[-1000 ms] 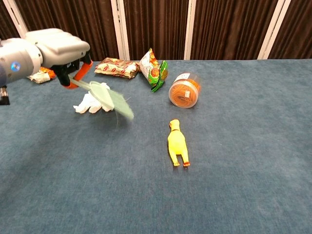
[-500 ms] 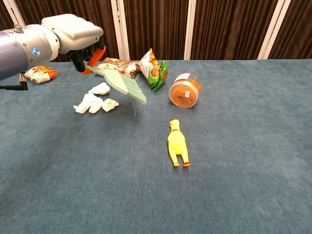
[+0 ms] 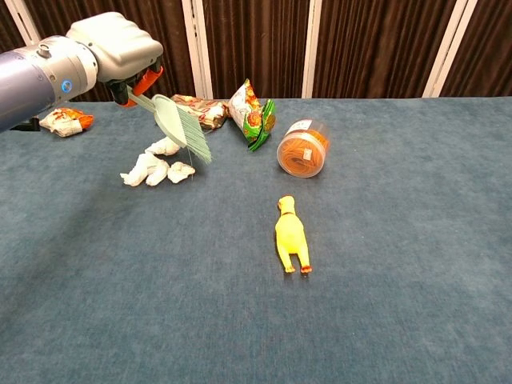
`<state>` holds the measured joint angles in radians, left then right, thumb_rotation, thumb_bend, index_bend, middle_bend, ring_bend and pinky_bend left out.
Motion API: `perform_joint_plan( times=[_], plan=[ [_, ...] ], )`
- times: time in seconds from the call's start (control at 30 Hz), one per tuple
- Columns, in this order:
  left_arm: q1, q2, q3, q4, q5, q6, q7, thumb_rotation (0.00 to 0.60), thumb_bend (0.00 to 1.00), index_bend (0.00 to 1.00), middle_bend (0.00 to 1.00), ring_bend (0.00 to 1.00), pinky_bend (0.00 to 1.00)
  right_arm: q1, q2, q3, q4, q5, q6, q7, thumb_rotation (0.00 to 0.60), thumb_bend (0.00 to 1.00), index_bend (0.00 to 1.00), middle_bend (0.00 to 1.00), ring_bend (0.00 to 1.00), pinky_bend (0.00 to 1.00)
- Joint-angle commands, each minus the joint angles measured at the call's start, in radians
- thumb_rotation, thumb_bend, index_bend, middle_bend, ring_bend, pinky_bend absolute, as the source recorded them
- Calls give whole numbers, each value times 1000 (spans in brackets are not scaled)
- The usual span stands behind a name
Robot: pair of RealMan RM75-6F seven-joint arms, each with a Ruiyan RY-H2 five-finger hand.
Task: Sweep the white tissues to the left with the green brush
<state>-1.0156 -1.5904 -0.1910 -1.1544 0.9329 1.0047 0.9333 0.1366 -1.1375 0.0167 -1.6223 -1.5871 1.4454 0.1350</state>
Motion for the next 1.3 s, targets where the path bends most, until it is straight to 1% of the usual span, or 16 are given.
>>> perform_joint_plan(
  times=[0.03,0.13,0.23,0.4,0.53,0.63,0.7,0.77,0.83,1.0,1.03,1.1,1.23,1.3],
  plan=[
    [-17,-47,-26,93,-30,-14,-9,600,928,674,932,1000,962,2,1,0,-3,1,-4,2,600,344,0,0,0,0],
    [-28,-86,-47,168,-50,-28,-32,600,929,674,932,1000,967,3,3,0,-6,5,-11,3,600,344,0,0,0,0],
    [-34,-112,-58,211,-54,-38,-56,600,929,674,933,1000,967,5,3,1,-8,7,-13,5,600,344,0,0,0,0],
    [-40,-165,-55,290,-63,-61,-55,600,929,673,933,1000,967,5,3,2,-9,9,-15,7,600,344,0,0,0,0],
    [-22,-185,-44,301,-72,-72,-56,600,929,674,933,1000,967,3,5,-1,-11,2,-11,8,600,343,0,0,0,0],
    [0,-180,-34,273,-78,-68,-49,600,929,674,932,1000,967,1,6,-2,-12,-2,-6,8,600,343,0,0,0,0],
    [21,-159,-27,222,-89,-60,-37,600,929,674,933,1000,967,-1,6,-3,-11,-4,-2,8,600,343,0,0,0,0],
    [47,-118,-17,143,-91,-35,-24,600,928,675,933,1000,967,-3,7,-3,-12,-6,3,10,600,344,0,0,0,0],
    [78,-60,0,40,-86,-8,-12,600,929,676,934,1000,967,-4,8,-3,-12,-8,5,11,600,344,0,0,0,0],
    [167,143,61,-281,-110,59,47,600,930,677,935,1000,967,-6,7,-3,-12,-16,13,11,600,343,0,0,0,0],
    [179,177,71,-330,-116,67,54,600,930,677,936,1000,967,-6,7,-3,-12,-17,15,11,600,343,0,0,0,0],
    [209,274,99,-468,-130,89,71,600,930,678,937,1000,967,-6,4,-3,-10,-21,17,8,600,343,0,0,0,0],
    [245,425,147,-662,-125,120,96,600,930,679,937,1000,967,-7,1,-1,-9,-19,20,4,600,343,0,0,0,0],
    [254,492,162,-729,-108,138,106,600,931,679,937,1000,967,-6,0,0,-10,-18,19,4,600,343,0,0,0,0]
  ],
)
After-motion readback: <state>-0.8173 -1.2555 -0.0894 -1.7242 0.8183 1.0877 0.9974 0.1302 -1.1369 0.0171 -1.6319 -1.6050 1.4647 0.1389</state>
